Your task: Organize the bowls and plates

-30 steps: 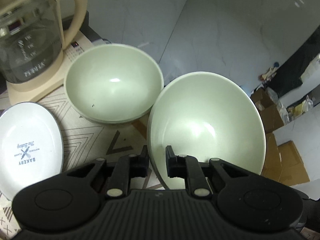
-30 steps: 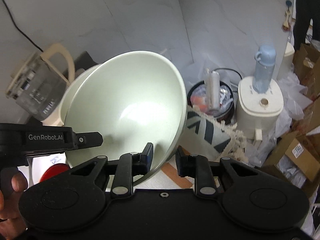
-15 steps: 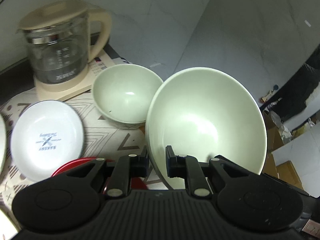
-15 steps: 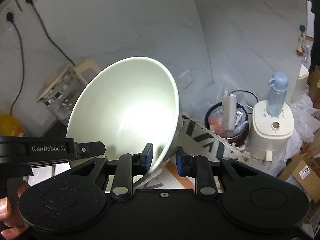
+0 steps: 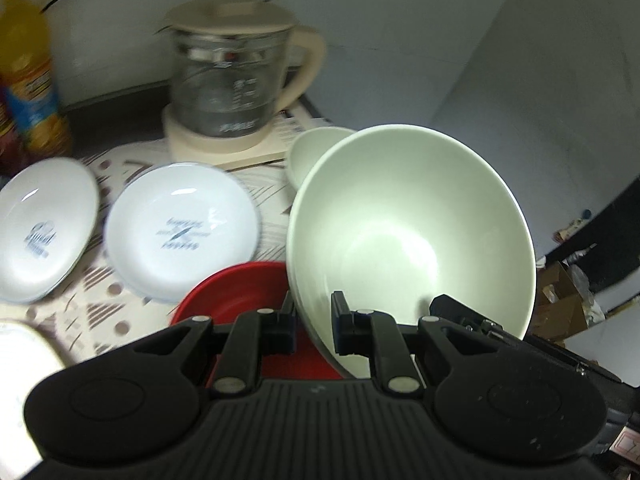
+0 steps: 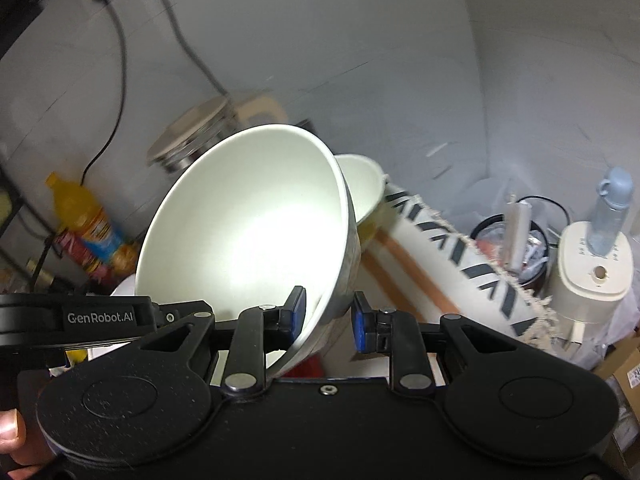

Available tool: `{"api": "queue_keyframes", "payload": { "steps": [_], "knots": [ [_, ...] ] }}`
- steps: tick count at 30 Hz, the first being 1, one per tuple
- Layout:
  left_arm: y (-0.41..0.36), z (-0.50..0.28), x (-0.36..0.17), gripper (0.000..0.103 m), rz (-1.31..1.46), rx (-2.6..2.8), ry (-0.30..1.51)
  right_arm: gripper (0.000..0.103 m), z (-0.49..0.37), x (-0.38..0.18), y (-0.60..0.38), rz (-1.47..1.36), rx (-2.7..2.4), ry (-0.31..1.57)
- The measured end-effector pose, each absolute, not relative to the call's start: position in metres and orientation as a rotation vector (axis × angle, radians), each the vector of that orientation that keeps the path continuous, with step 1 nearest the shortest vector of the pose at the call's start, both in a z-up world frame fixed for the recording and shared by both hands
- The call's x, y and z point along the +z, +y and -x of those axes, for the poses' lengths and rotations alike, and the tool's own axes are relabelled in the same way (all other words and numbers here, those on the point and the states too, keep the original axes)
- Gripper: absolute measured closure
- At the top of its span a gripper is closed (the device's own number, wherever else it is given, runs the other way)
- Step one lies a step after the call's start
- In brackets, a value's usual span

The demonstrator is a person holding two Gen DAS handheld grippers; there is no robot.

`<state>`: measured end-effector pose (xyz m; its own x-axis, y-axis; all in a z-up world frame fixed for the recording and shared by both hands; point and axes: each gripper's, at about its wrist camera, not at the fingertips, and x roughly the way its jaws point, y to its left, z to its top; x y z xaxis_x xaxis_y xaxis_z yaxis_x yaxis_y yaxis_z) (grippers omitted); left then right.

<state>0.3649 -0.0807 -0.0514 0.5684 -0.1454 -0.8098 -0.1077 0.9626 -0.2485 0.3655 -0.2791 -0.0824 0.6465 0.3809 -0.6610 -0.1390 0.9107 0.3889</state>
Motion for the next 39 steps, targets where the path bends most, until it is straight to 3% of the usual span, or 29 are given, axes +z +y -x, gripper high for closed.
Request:
{"api": "queue_keyframes", "payload": {
  "steps": [27, 39],
  "knots": [
    [-0.040, -0.332, -0.110, 0.087, 0.451, 0.085, 1.129, 0.080, -0.353, -0.115, -0.227, -0.183, 0.372, 0.984],
    [-0.036, -0.340, -0.120, 0.084, 0.443, 0.049, 1.166, 0.087, -0.371, -0.121, -0.213, -0.113, 0.336, 1.018]
  ]
}}
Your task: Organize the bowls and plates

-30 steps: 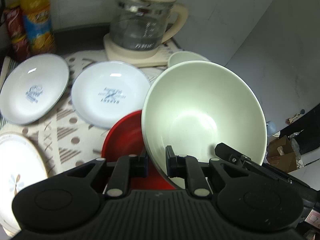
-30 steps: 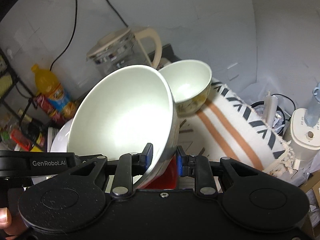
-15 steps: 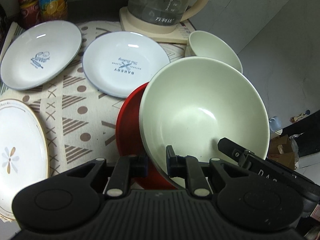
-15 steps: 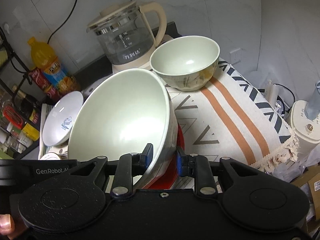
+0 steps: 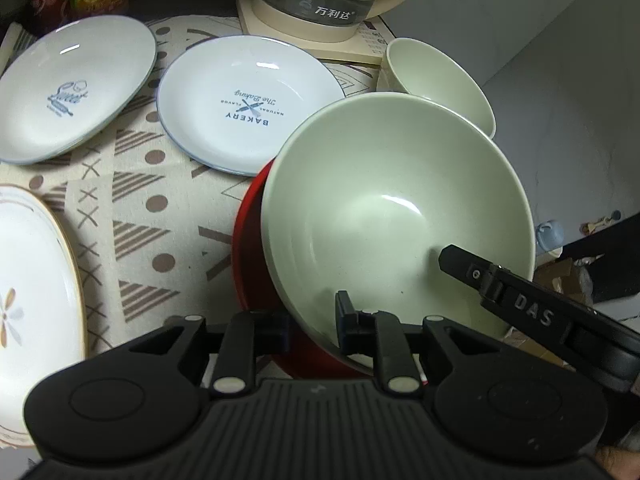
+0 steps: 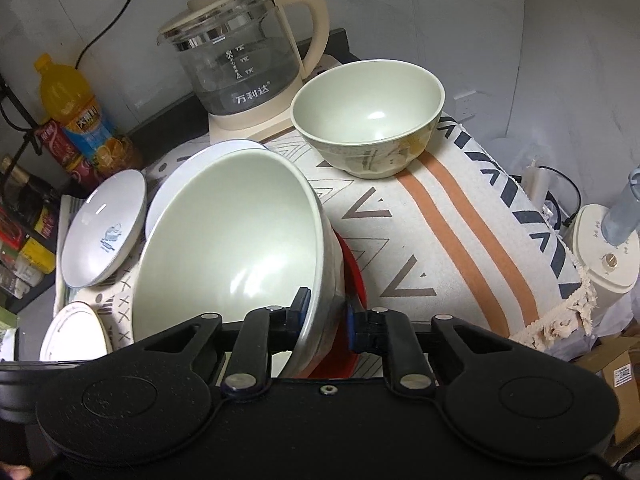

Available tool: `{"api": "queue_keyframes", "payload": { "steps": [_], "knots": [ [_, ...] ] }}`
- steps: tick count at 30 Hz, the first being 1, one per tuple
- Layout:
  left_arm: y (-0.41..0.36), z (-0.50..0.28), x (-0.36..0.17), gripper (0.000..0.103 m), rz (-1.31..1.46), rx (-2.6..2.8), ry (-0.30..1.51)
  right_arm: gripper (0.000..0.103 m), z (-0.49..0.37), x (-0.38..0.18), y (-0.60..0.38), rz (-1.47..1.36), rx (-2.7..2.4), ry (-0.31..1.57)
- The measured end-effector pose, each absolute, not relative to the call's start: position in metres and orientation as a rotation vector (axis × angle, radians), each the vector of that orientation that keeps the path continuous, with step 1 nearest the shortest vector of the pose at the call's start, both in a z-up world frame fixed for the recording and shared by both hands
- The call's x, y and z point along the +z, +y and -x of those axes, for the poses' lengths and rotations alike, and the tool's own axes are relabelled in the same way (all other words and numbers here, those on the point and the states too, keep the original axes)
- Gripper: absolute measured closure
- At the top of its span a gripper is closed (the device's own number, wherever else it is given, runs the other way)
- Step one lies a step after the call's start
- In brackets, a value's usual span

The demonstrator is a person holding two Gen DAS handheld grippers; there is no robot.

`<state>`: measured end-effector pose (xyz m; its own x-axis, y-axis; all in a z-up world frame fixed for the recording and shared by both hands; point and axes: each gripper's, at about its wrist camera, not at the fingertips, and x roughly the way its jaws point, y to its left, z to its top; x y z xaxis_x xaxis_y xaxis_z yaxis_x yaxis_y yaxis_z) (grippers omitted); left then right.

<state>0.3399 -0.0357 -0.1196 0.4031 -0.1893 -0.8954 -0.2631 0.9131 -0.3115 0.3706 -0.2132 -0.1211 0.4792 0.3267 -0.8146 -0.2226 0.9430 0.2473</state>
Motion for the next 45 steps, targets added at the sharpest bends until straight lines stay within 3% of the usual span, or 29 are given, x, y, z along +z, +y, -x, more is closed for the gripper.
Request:
{"api": "queue_keyframes", "payload": {
  "steps": [16, 29, 36, 45],
  "knots": [
    [-0.014, -0.335, -0.099, 0.084, 0.466, 0.049, 1.156, 0.095, -0.389, -0.125, -0.206, -0.162, 0.275, 1.044],
    [-0.001, -0.336, -0.101, 0.084, 0.432, 0.111, 1.143, 0.094, -0.392, -0.126, -0.198, -0.134, 0.279, 1.033],
    [0.001, -0.340, -0.110, 0.084, 0.417, 0.143, 1.156, 0.079, -0.391, -0.120, -0.196, -0.109, 0.311, 1.057],
    [-0.003, -0.350, -0.099, 0.081, 0.389, 0.132, 1.123, 0.072, -0.379, -0.098, -0.205, -0.086, 0.336, 0.987]
  ]
}}
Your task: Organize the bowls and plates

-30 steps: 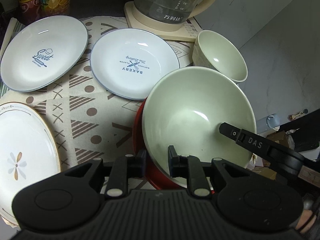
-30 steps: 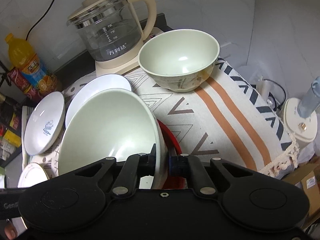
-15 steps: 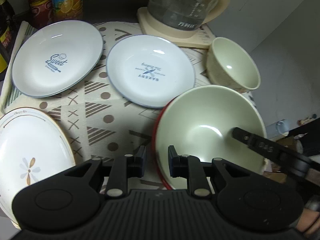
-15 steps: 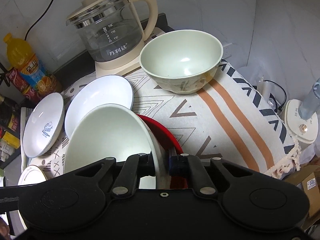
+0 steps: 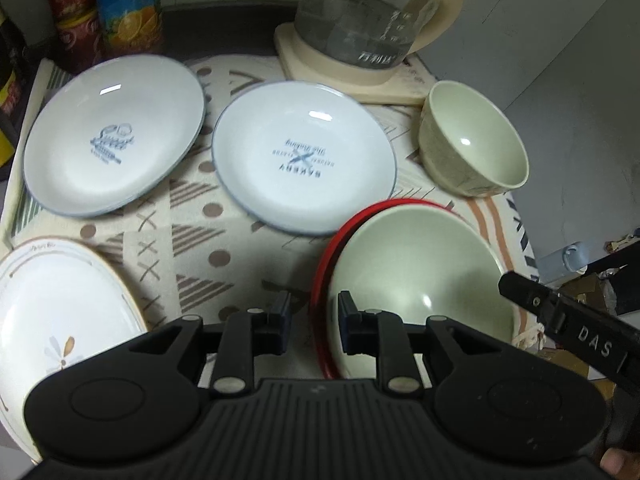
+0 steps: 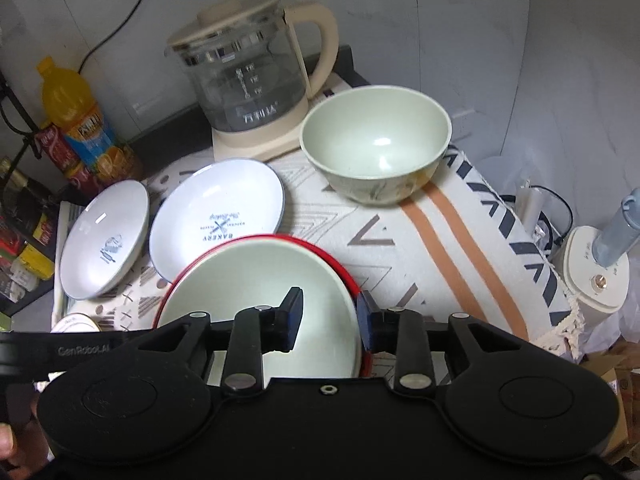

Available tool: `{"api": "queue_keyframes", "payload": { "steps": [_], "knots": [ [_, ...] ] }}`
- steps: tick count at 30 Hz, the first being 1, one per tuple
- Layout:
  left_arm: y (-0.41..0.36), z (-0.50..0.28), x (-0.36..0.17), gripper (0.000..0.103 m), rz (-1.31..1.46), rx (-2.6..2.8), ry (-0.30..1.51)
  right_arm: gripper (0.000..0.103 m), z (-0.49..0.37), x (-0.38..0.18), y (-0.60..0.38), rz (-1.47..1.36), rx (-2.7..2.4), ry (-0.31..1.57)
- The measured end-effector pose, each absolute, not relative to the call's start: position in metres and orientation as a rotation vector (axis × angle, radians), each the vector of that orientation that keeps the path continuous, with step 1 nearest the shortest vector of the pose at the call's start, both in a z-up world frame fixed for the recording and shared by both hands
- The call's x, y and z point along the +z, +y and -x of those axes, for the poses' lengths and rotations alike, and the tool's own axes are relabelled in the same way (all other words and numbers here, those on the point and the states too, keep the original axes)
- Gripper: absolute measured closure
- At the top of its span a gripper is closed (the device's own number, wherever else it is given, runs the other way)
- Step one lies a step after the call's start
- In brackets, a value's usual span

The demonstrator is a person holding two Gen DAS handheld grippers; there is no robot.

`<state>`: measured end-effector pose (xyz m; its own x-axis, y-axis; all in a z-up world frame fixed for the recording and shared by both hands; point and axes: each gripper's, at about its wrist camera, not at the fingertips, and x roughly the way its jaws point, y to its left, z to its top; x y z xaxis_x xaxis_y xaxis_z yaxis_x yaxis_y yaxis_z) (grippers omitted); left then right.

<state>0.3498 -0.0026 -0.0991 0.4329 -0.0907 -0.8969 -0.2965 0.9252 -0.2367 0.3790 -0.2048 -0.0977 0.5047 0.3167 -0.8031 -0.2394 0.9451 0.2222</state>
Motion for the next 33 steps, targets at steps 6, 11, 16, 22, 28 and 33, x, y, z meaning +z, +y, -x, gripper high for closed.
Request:
{"api": "queue_keyframes", "payload": {
  "steps": [6, 11, 16, 22, 28, 33],
  "knots": [
    [-0.007, -0.360, -0.087, 0.057, 0.367, 0.117, 1.087, 0.070, -0.380, -0.095, -0.223, -0.158, 0.332, 0.973],
    [-0.011, -0.375, -0.082, 0.043, 0.351, 0.090, 1.052, 0.051, -0.388, -0.091, -0.237, -0.229, 0.310, 0.941],
    [-0.017, -0.394, -0.082, 0.039, 0.345, 0.055, 1.025, 0.036, -0.401, -0.090, -0.247, -0.271, 0.269, 0.914],
    [-0.025, -0.421, -0.086, 0.038, 0.340, 0.010, 1.007, 0.029, -0.419, -0.091, -0.257, -0.354, 0.255, 0.877],
    [-0.033, -0.454, -0.091, 0.038, 0.335, -0.022, 1.000, 0.023, -0.440, -0.100, -0.260, -0.370, 0.173, 0.863],
    [-0.045, -0.482, -0.097, 0.038, 0.297, -0.047, 0.998, 0.021, -0.460, -0.112, -0.264, -0.384, 0.116, 0.880]
  ]
}}
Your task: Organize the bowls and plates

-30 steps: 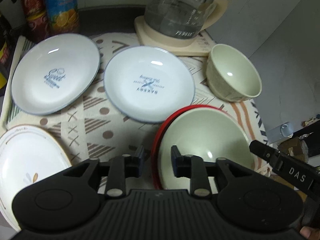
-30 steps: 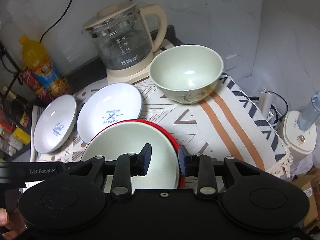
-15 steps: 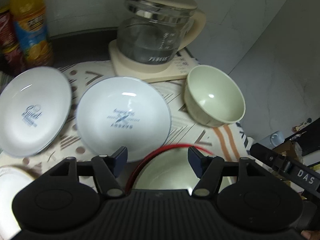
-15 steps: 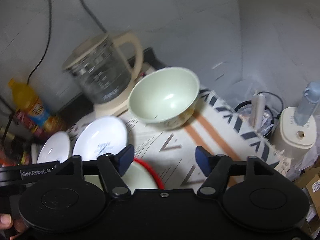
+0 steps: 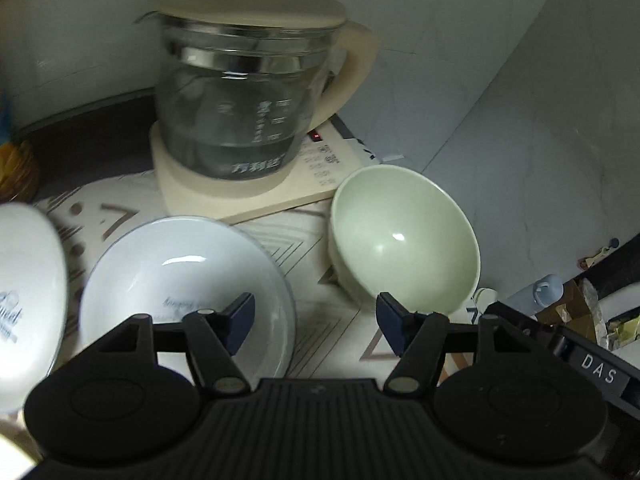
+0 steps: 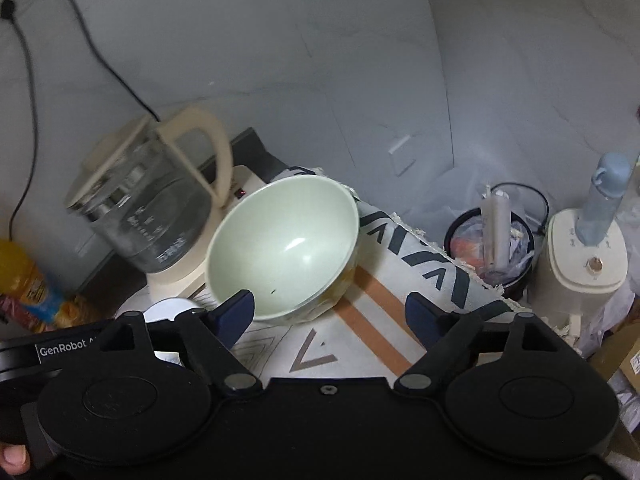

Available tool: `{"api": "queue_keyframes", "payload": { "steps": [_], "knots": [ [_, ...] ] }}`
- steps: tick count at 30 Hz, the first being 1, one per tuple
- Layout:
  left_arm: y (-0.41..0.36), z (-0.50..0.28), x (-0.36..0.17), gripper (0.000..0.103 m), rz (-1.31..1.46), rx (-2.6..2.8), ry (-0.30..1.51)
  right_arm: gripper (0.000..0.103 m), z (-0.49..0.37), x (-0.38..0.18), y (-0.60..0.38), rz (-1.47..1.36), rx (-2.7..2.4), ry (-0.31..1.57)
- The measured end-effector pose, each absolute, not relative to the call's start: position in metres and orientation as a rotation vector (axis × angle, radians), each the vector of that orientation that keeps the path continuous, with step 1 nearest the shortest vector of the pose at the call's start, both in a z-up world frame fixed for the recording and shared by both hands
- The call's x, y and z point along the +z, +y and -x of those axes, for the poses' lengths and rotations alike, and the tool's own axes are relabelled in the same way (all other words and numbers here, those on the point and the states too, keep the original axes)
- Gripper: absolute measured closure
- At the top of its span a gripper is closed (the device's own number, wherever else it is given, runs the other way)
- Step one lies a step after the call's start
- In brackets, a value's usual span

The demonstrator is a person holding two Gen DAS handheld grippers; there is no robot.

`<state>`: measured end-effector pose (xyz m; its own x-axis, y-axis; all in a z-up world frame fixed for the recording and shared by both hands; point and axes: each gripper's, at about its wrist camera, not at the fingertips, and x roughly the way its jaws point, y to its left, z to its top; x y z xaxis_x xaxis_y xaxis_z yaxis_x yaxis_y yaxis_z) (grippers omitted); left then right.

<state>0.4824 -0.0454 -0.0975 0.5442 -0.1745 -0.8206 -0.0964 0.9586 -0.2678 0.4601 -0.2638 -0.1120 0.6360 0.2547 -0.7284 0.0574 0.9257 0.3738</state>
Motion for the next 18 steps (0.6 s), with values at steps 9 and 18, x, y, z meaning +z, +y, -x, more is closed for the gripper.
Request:
{"api": "queue_keyframes", "payload": {
  "steps": [9, 18],
  "knots": [
    [-0.057, -0.520, -0.117, 0.038, 0.307, -0.102, 1.032, 0.022, -0.489, -0.136, -0.271, -0.476, 0.092, 0.941],
    [-0.060, -0.547, -0.131, 0.051, 0.378, -0.082, 1.055, 0.044, -0.514, -0.162, -0.271, -0.571, 0.073, 1.039]
  ]
}}
